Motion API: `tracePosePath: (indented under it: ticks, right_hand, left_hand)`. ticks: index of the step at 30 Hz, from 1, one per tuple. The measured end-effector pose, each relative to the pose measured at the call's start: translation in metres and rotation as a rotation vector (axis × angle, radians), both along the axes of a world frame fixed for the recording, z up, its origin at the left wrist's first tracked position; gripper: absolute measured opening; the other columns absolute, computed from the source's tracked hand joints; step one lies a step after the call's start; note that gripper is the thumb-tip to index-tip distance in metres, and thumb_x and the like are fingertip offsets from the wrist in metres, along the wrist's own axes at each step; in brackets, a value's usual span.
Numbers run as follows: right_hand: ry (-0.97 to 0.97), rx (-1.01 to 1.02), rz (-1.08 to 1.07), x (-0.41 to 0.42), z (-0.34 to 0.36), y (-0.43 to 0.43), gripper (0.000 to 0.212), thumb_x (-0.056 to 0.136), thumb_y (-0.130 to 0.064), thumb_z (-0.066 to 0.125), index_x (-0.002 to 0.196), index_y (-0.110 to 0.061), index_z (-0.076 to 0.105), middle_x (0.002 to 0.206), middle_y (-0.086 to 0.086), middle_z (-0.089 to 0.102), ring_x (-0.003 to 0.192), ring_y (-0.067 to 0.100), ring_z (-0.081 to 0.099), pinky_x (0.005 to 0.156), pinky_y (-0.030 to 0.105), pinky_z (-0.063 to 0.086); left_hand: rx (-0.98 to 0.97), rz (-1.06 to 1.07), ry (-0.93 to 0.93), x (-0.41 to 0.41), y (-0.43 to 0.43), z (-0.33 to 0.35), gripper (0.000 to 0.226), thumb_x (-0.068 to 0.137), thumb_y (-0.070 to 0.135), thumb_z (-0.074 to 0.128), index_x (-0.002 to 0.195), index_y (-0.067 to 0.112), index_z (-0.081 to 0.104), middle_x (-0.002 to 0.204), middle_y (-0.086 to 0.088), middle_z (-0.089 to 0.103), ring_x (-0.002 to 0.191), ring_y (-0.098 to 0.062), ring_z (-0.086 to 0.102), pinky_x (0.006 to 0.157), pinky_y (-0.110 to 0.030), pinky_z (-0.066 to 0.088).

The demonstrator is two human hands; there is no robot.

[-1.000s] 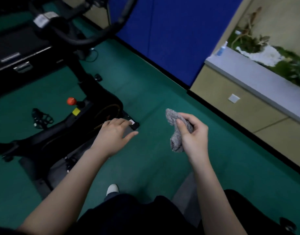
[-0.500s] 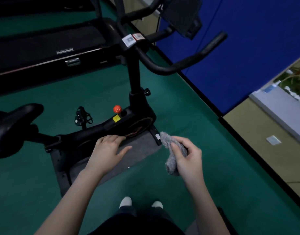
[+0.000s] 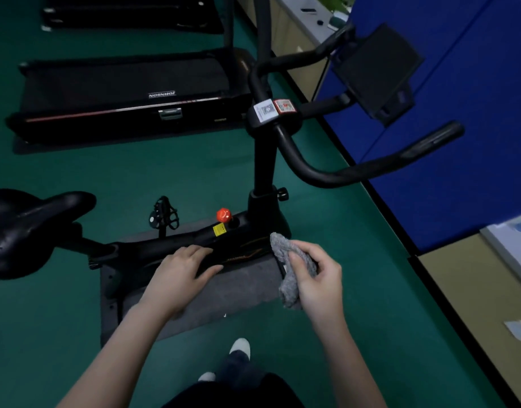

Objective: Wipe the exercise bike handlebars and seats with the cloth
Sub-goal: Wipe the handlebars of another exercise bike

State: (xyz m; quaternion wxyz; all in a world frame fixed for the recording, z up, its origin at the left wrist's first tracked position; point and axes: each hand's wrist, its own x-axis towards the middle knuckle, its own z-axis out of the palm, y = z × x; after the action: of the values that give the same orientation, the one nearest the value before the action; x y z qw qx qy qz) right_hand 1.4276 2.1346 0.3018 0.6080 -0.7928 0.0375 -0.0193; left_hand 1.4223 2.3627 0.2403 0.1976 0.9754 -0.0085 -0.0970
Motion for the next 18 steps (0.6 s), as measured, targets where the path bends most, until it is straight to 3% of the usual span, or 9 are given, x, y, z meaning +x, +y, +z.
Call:
tracePosePath:
  ticks: [4,8,13,18]
  right_hand:
    - [-0.045,0.017,-0.008,0.034,0.006,-0.009,0.029,0.088,0.002,0.062,0.092,-0.026,0.069,0.098,-0.001,0.070,0.095,0.009,0.066,0.085,0.021,0.050]
    - [-0.116,0.031,-0.002,0.058,0.021,-0.010,0.028,0.089,0.003,0.061,0.094,-0.024,0.068,0.097,-0.002,0.069,0.094,0.000,0.064,0.080,0.008,0.044]
    - [-0.193,0.067,-0.016,0.079,0.035,-0.006,0.028,0.089,0.004,0.060,0.096,-0.022,0.068,0.099,0.000,0.069,0.096,0.004,0.064,0.081,0.010,0.045]
    - [-0.230,0.026,-0.103,0.097,0.042,0.000,0.025,0.090,0.001,0.061,0.098,-0.022,0.069,0.101,0.000,0.069,0.098,0.008,0.065,0.084,0.016,0.049]
  left_hand:
    - [-0.018,0.040,-0.033,0.029,-0.013,0.003,0.075,0.082,0.070,0.026,0.125,0.019,0.059,0.121,0.003,0.061,0.113,-0.020,0.055,0.092,-0.037,0.045]
    - [-0.031,0.047,-0.104,0.051,-0.020,0.008,0.071,0.082,0.066,0.027,0.121,0.017,0.061,0.116,0.001,0.063,0.108,-0.023,0.058,0.090,-0.038,0.046]
    - [-0.043,0.014,-0.211,0.083,-0.019,0.026,0.062,0.086,0.061,0.035,0.119,0.016,0.062,0.116,0.001,0.064,0.108,-0.023,0.059,0.090,-0.040,0.046]
    - [-0.107,-0.087,-0.281,0.129,-0.019,0.049,0.062,0.088,0.061,0.033,0.127,0.019,0.057,0.127,0.005,0.057,0.119,-0.016,0.050,0.100,-0.035,0.036]
